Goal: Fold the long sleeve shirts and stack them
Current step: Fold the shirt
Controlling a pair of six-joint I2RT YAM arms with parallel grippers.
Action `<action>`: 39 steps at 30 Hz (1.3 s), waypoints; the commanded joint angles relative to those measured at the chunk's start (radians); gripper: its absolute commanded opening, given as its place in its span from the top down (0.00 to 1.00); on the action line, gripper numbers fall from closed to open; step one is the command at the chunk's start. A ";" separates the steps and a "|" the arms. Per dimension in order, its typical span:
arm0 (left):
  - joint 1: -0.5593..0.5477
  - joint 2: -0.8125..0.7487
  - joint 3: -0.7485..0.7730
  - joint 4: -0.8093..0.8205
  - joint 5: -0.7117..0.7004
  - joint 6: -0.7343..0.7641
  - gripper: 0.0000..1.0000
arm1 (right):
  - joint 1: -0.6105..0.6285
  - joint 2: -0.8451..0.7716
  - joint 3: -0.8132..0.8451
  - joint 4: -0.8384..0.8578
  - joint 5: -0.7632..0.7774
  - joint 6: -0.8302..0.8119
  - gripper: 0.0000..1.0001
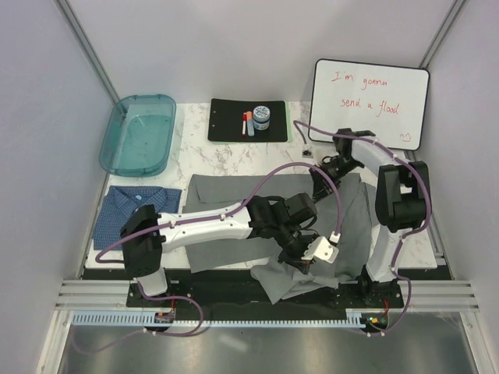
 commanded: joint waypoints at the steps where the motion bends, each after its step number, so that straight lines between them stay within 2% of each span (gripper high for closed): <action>1: 0.043 -0.075 -0.023 0.120 0.011 -0.047 0.98 | 0.062 0.016 -0.080 0.156 0.040 0.091 0.73; 6: 0.121 -0.112 -0.031 0.206 0.017 -0.174 0.98 | 0.068 0.083 -0.176 0.204 0.105 0.088 0.74; 10: 0.213 -0.160 -0.089 0.357 -0.033 -0.350 0.98 | 0.065 0.071 -0.157 0.183 0.110 0.082 0.73; 11: 0.243 -0.169 -0.101 0.382 -0.047 -0.386 0.98 | 0.062 0.055 -0.137 0.151 0.110 0.079 0.70; 12: 0.307 -0.189 -0.115 0.400 -0.062 -0.415 0.98 | 0.054 0.044 -0.089 0.132 0.096 0.076 0.61; 15: 0.445 -0.236 -0.170 0.443 -0.140 -0.503 0.98 | 0.007 0.030 0.050 0.031 0.076 0.059 0.44; 18: 0.556 -0.285 -0.256 0.451 -0.228 -0.540 0.98 | -0.064 0.042 0.178 -0.028 0.090 0.039 0.33; 20: 0.586 -0.310 -0.333 0.447 -0.323 -0.532 0.98 | -0.108 0.067 0.233 -0.044 0.129 0.019 0.31; 25: 0.642 -0.359 -0.503 0.451 -0.521 -0.530 0.98 | -0.133 0.114 0.268 -0.058 0.183 -0.014 0.32; 31: 0.669 -0.428 -0.656 0.502 -0.607 -0.510 0.98 | -0.133 0.169 0.224 -0.064 0.188 -0.042 0.38; 39: 0.670 -0.473 -0.628 0.474 -0.704 -0.388 0.98 | -0.135 0.188 0.193 -0.017 0.263 -0.036 0.40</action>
